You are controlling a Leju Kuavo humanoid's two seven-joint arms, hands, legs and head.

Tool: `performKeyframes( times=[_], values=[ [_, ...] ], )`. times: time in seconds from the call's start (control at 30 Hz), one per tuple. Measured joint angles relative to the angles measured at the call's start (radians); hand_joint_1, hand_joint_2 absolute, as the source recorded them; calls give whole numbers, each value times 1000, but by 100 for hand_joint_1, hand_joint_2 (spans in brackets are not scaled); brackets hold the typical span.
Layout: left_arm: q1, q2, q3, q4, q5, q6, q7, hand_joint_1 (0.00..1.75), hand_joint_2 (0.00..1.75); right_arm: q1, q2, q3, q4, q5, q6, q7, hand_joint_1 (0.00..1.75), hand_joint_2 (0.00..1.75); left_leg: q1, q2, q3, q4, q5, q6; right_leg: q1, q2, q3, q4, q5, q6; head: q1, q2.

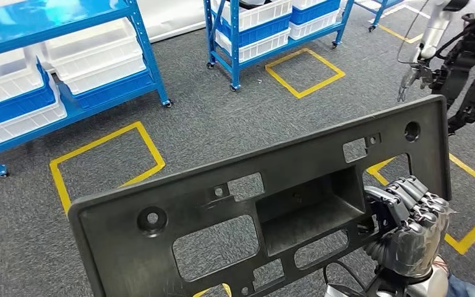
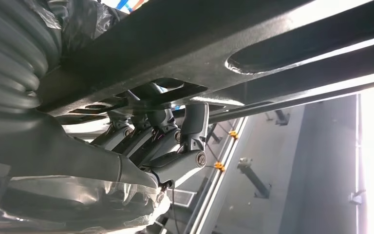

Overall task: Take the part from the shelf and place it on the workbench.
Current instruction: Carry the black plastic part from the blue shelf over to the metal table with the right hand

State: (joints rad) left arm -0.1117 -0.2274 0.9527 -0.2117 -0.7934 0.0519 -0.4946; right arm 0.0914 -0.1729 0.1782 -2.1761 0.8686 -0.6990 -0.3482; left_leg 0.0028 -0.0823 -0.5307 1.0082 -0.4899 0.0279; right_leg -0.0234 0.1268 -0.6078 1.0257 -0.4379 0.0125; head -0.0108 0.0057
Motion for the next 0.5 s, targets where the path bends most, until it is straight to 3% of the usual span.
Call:
performKeyframes(
  times=[0.03,0.1,0.17,0.23,0.27,0.3,0.4,0.47,0.5],
  values=[
    [-2,-2,0,0,1,0,0,0,175,-2,-3,0,0,0,0,2,175,175,2,14,3,-7,5,4,-2,8,-2,-2,3,6,0,0],
    [-6,-4,1,0,2,0,-1,0,175,-12,-9,1,2,-1,0,5,175,175,8,43,11,-27,18,15,3,-24,-17,23,-14,14,1,0],
    [-8,-6,1,0,2,0,-2,0,175,-24,-14,2,6,-1,0,7,175,175,7,74,13,-36,24,21,7,-86,-65,122,-73,18,2,0],
    [-7,-6,2,0,2,0,-1,0,175,-30,-18,5,11,-1,0,11,175,175,5,105,9,-34,23,22,3,-114,-120,236,-121,25,2,0],
    [-7,-6,3,0,2,0,-1,0,175,-31,-20,7,14,-2,0,13,175,175,4,119,7,-32,22,22,1,-118,-127,255,-121,28,2,0],
    [-7,-6,3,0,2,1,-1,0,175,-32,-22,9,16,-2,0,16,175,175,5,133,6,-30,20,20,-2,-123,-115,238,-104,31,2,0],
    [-10,-8,4,0,2,1,-1,0,175,-45,-29,13,19,-2,0,22,175,175,4,166,4,-12,6,4,-5,-170,-11,56,-31,30,2,0],
    [-12,-8,4,0,2,1,-1,0,175,-56,-32,16,21,-2,0,25,175,175,0,180,4,-4,-3,-10,0,-185,15,7,-24,17,2,0],
    [-13,-8,5,0,2,1,-1,0,175,-59,-34,16,22,-2,0,26,175,175,-2,187,6,-3,-5,-15,3,-176,13,9,-23,10,1,0]
  ],
)
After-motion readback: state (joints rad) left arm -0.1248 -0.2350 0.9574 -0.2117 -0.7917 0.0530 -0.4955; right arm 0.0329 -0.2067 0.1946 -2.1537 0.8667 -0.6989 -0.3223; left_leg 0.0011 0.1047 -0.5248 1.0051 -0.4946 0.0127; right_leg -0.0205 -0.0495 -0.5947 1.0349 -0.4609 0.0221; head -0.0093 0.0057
